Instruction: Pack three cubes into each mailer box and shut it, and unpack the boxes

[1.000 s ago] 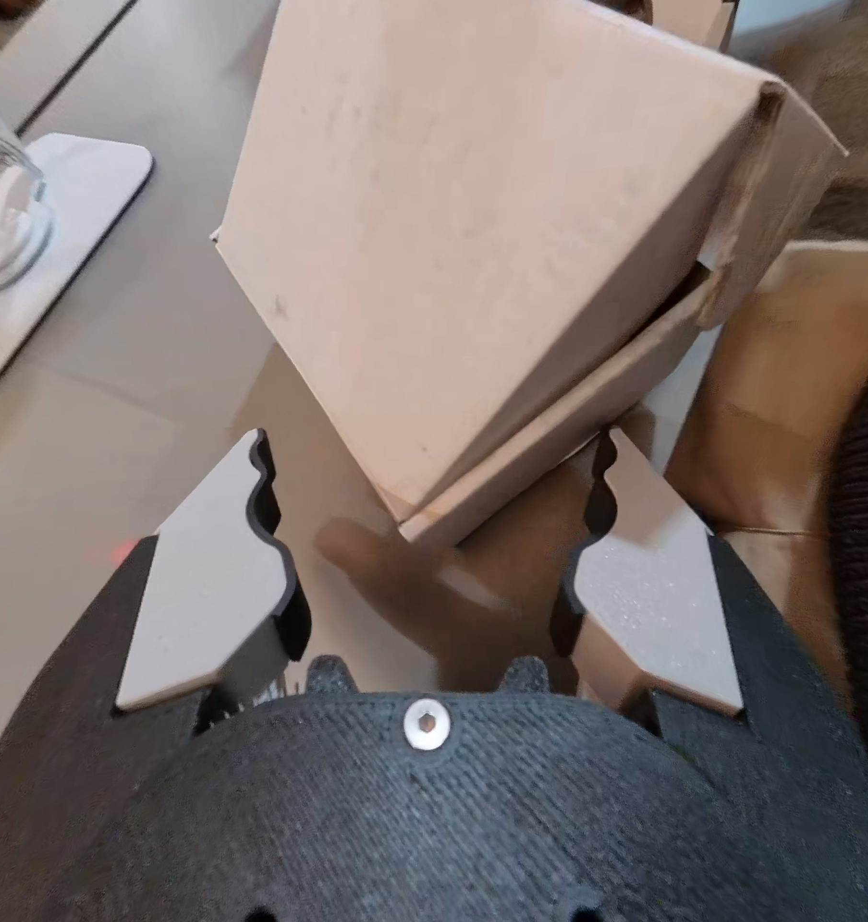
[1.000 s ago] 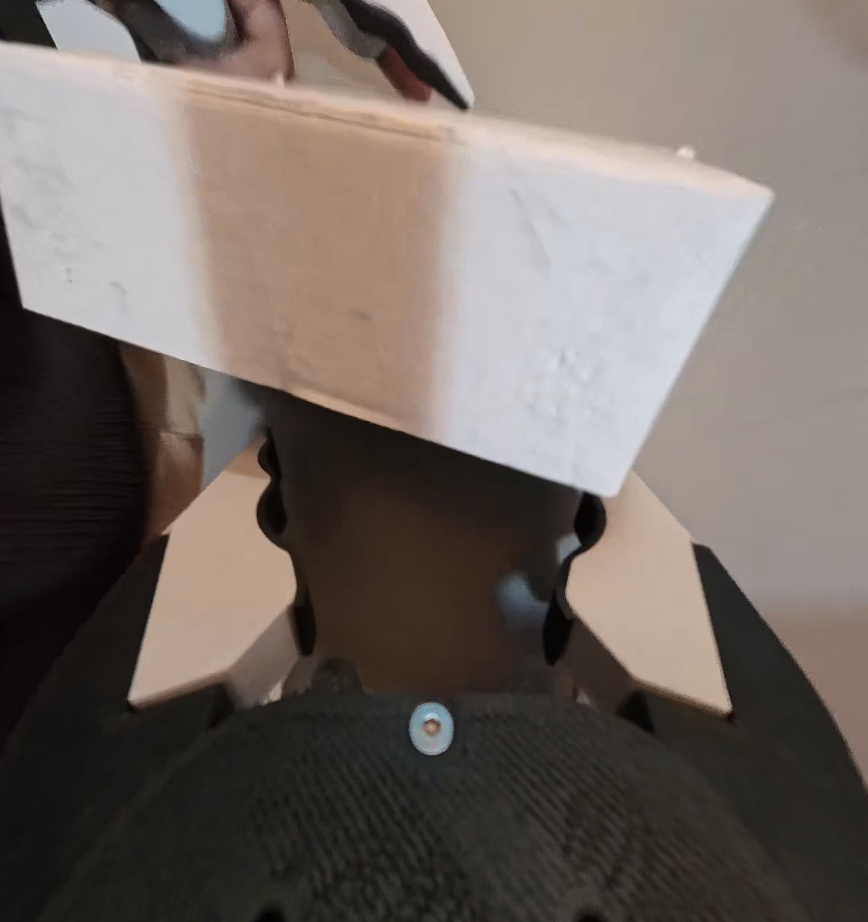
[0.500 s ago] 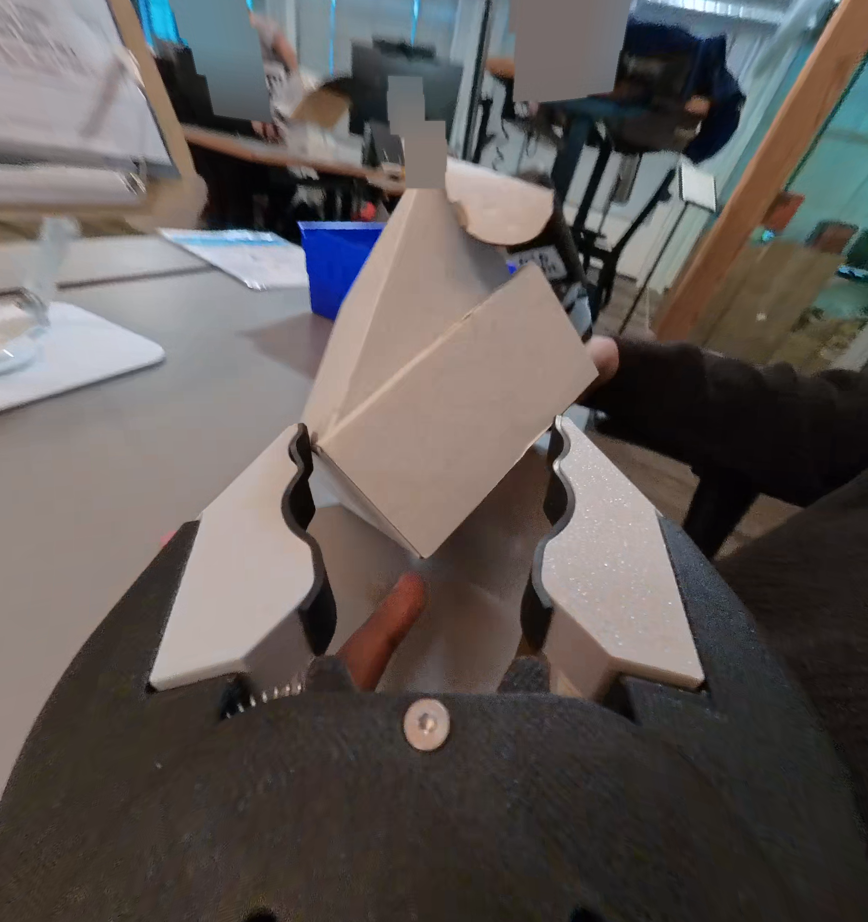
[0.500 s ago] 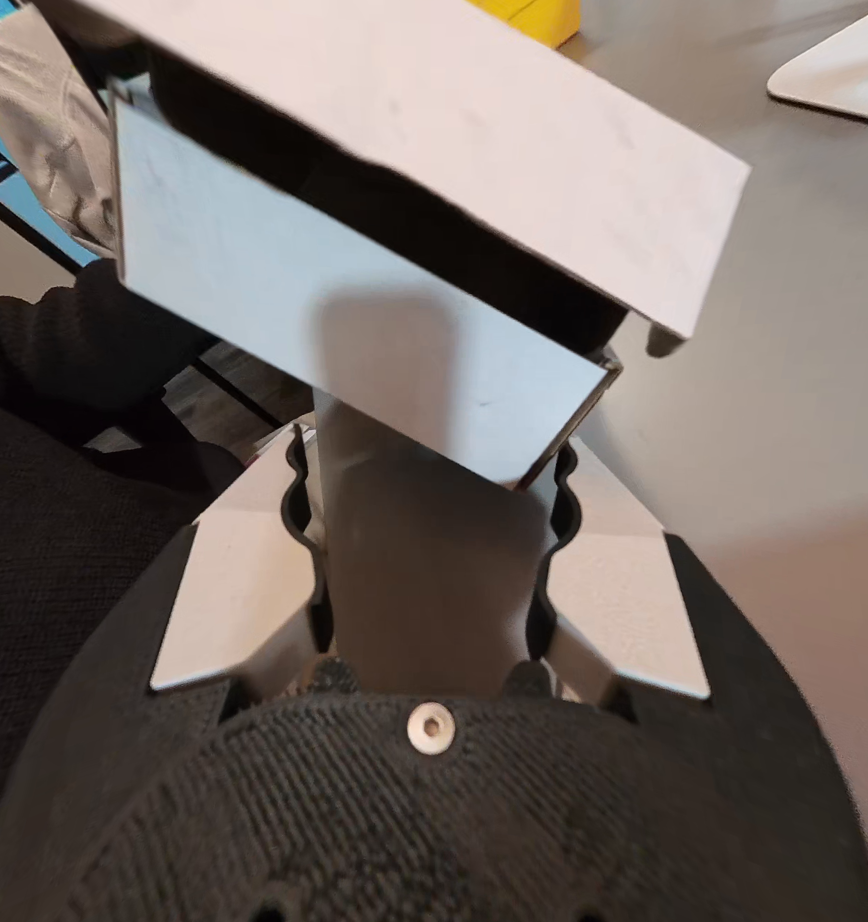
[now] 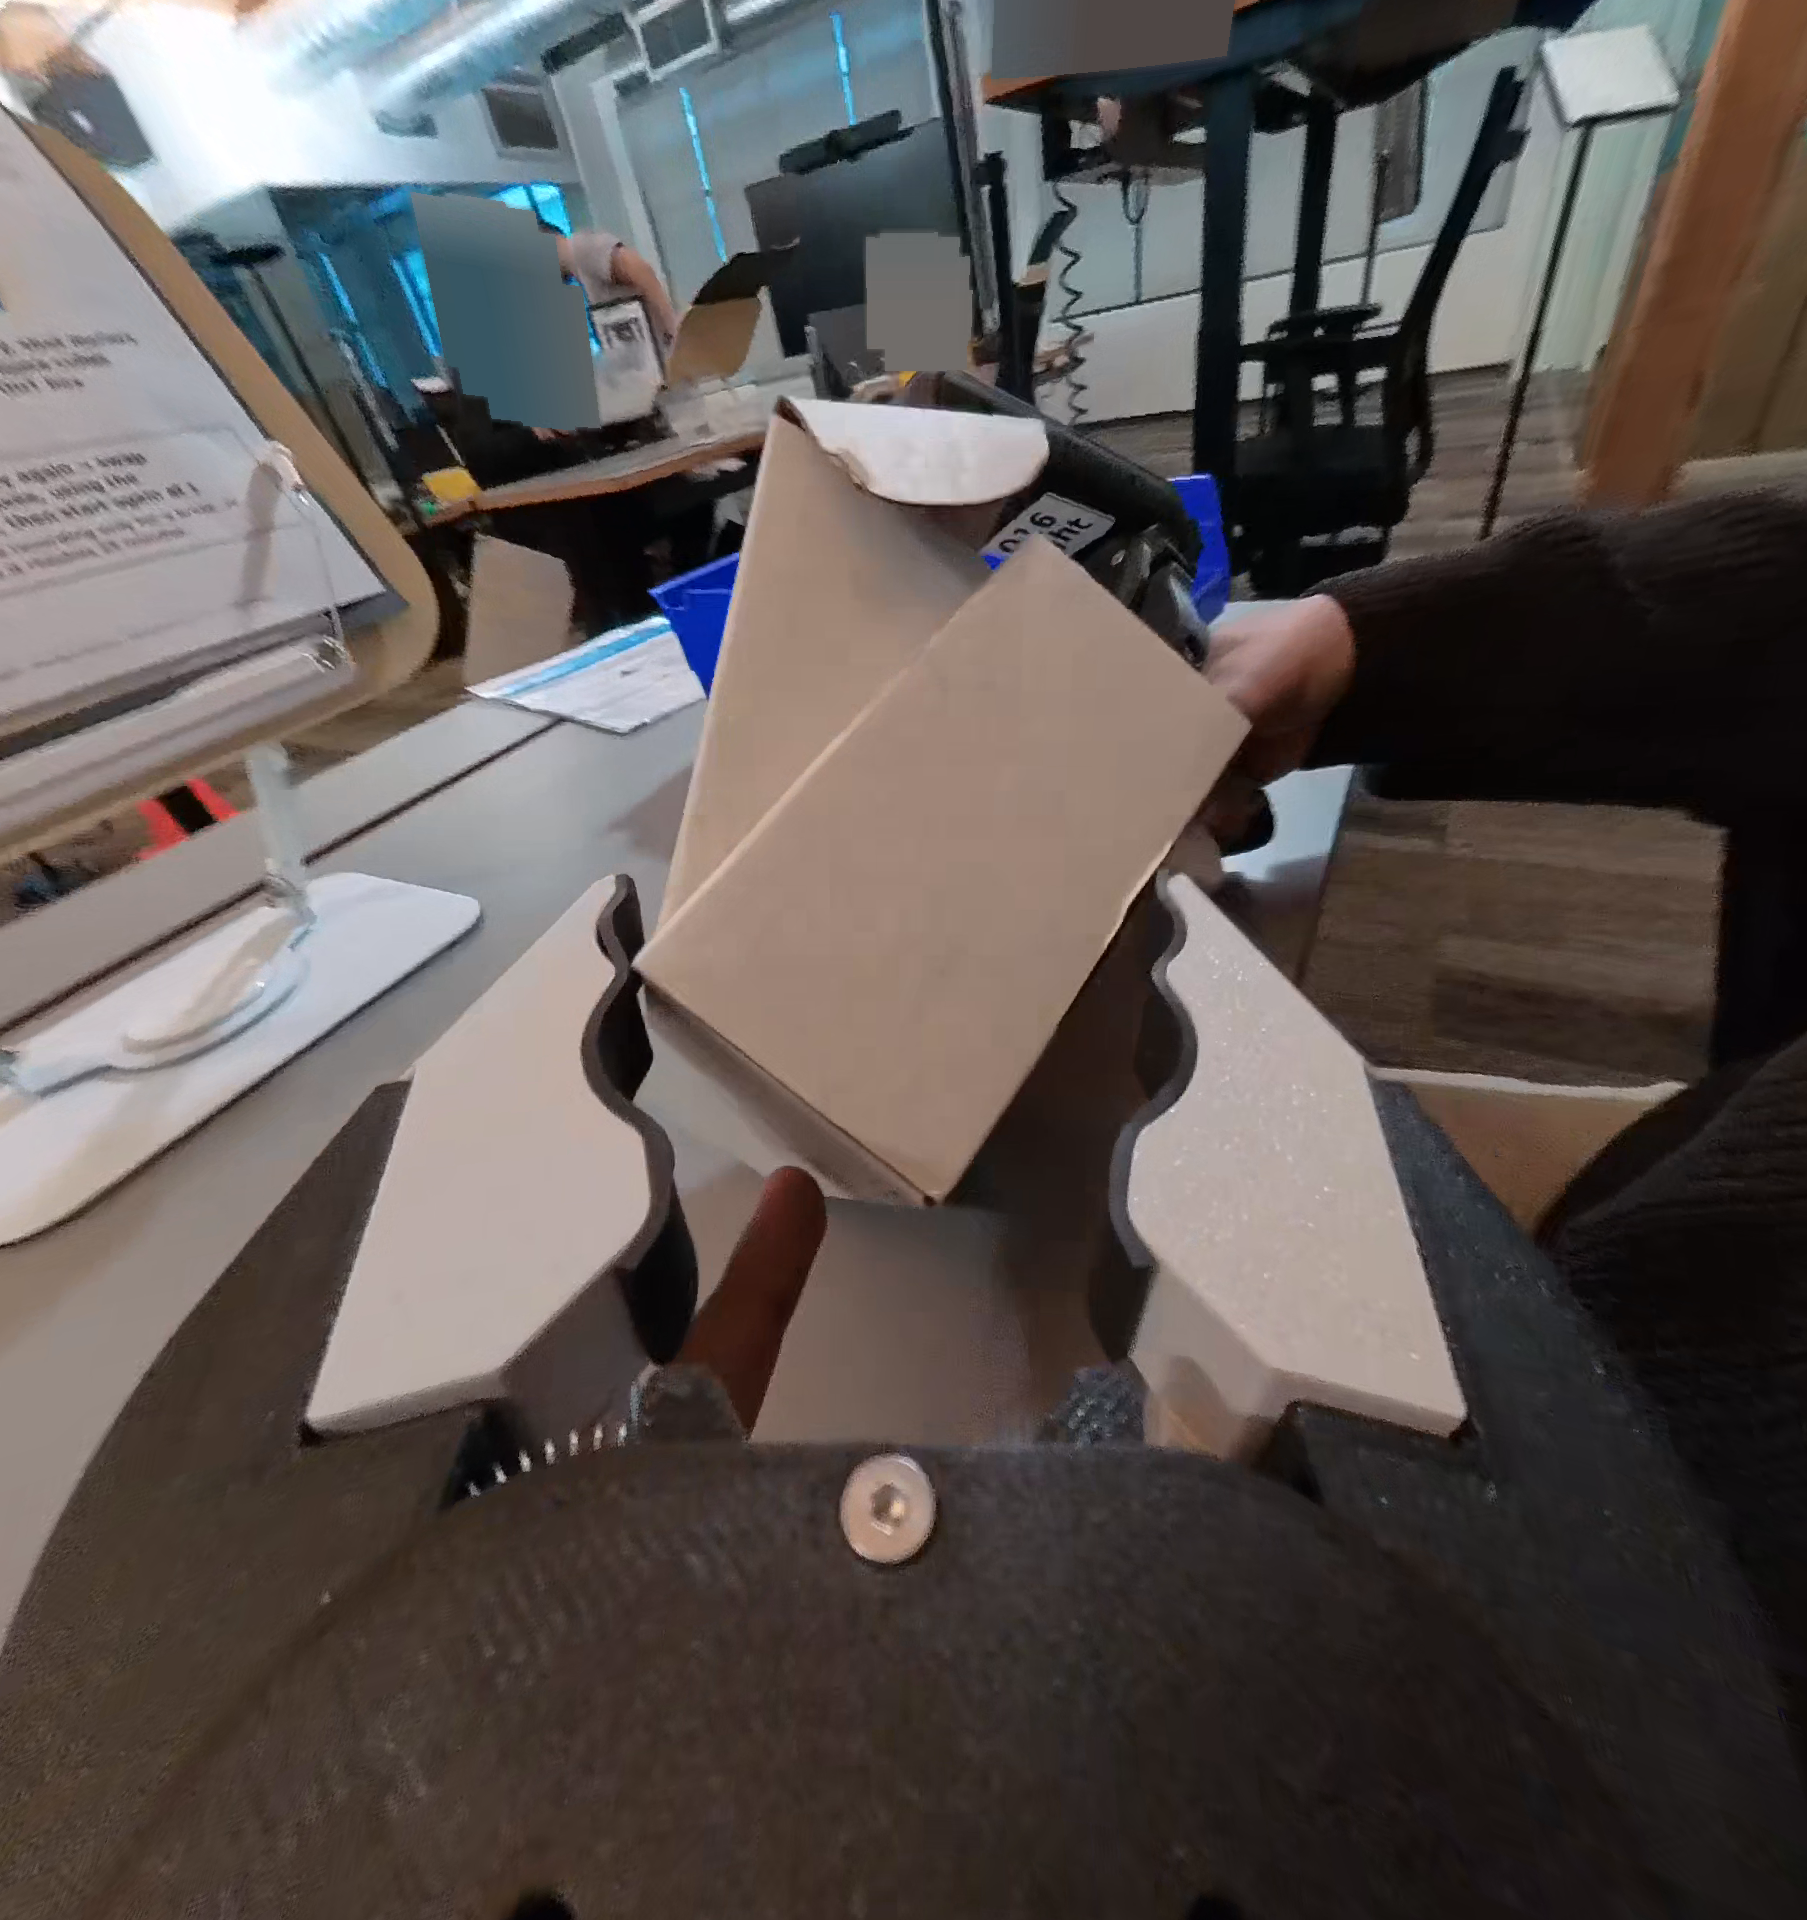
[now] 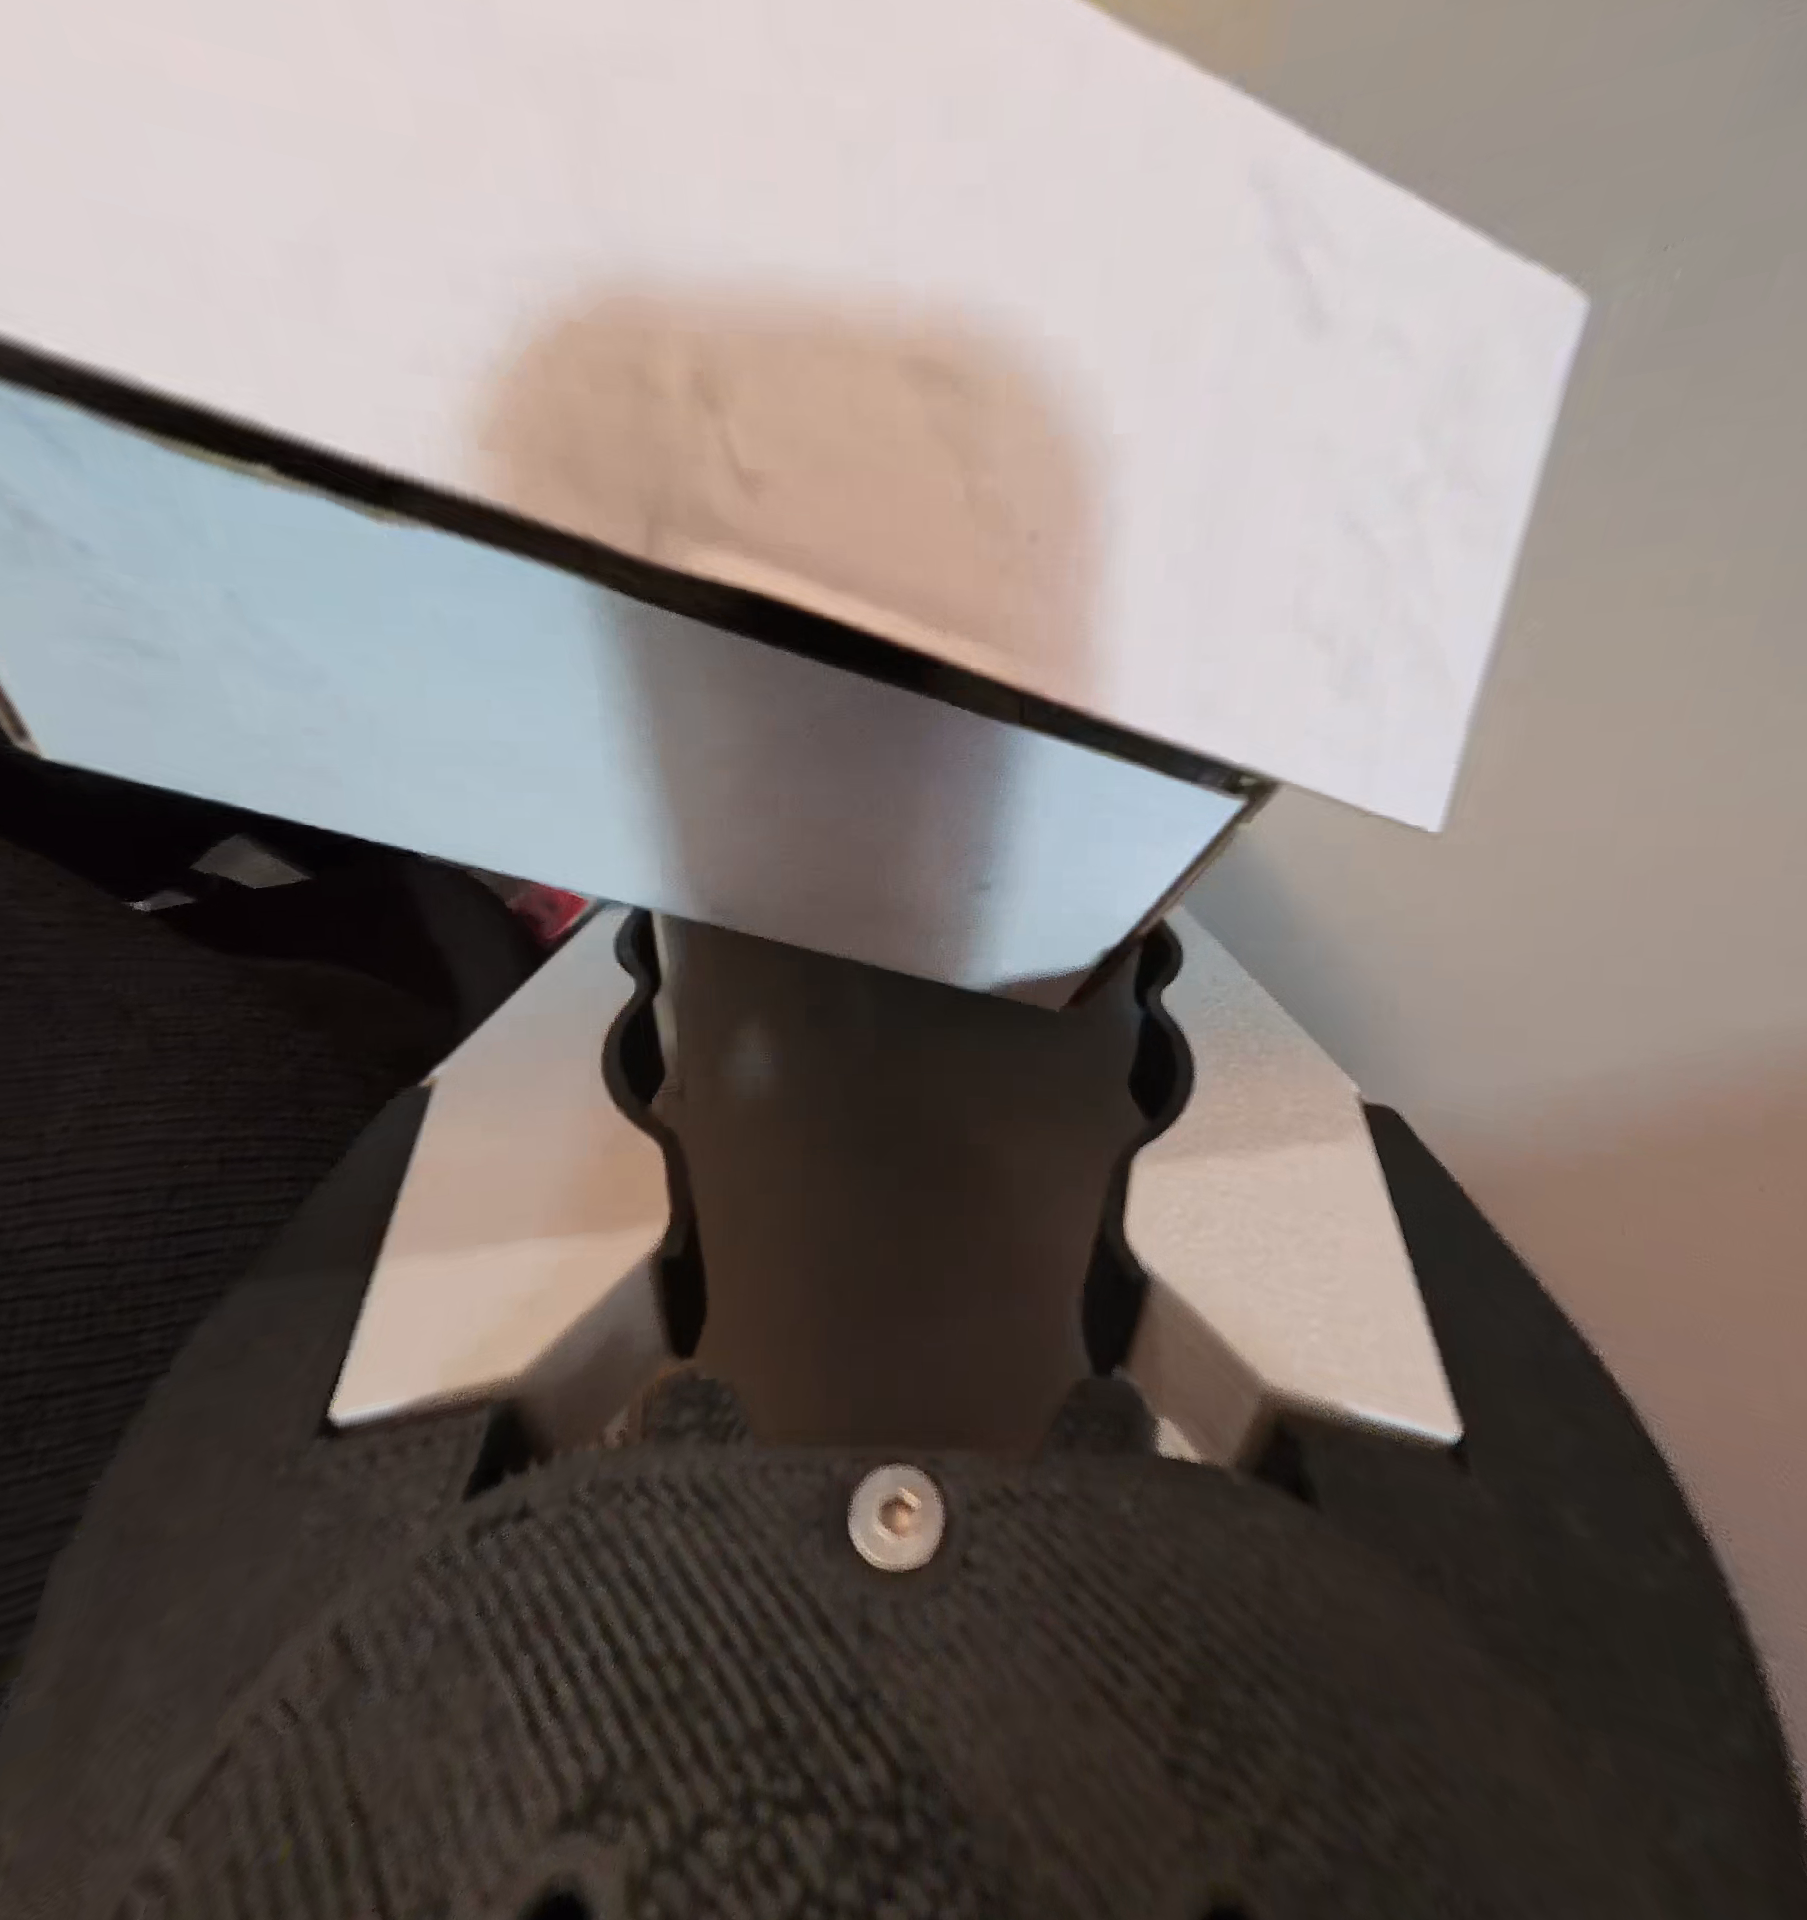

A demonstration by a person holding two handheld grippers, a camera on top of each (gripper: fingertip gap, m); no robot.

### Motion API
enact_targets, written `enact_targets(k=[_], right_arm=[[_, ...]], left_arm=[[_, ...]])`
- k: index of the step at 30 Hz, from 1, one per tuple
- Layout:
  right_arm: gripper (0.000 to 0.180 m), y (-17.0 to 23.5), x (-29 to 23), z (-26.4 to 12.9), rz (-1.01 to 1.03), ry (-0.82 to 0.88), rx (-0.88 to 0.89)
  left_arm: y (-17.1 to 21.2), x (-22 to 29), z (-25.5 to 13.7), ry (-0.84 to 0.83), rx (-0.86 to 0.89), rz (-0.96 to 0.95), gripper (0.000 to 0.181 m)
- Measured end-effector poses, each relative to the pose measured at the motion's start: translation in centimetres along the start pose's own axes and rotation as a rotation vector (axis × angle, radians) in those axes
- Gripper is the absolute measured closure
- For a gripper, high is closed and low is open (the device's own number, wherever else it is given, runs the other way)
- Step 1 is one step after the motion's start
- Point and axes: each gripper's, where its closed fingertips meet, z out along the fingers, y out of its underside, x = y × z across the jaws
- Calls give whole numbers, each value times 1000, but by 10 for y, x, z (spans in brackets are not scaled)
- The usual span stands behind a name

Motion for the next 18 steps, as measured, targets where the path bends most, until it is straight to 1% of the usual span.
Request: enact_targets(k=[3, 6, 10, 13, 18], right_arm=[[87, 1, -5, 1, 28, -47, -4], [88, 1, -6, 0, 33, -55, -6], [89, 2, -6, 0, 29, -59, -12], [90, 1, -7, 0, 41, -72, -4], [98, -4, -6, -10, 52, -92, 23]], left_arm=[[-5, 0, -1, -13, 40, 24, 86], [-3, 0, -2, -17, 32, 44, 86], [1, -2, -3, -39, 0, 139, 90], [0, -4, -4, -35, 12, 116, 92], [2, -12, -8, -39, 10, 69, 93]])
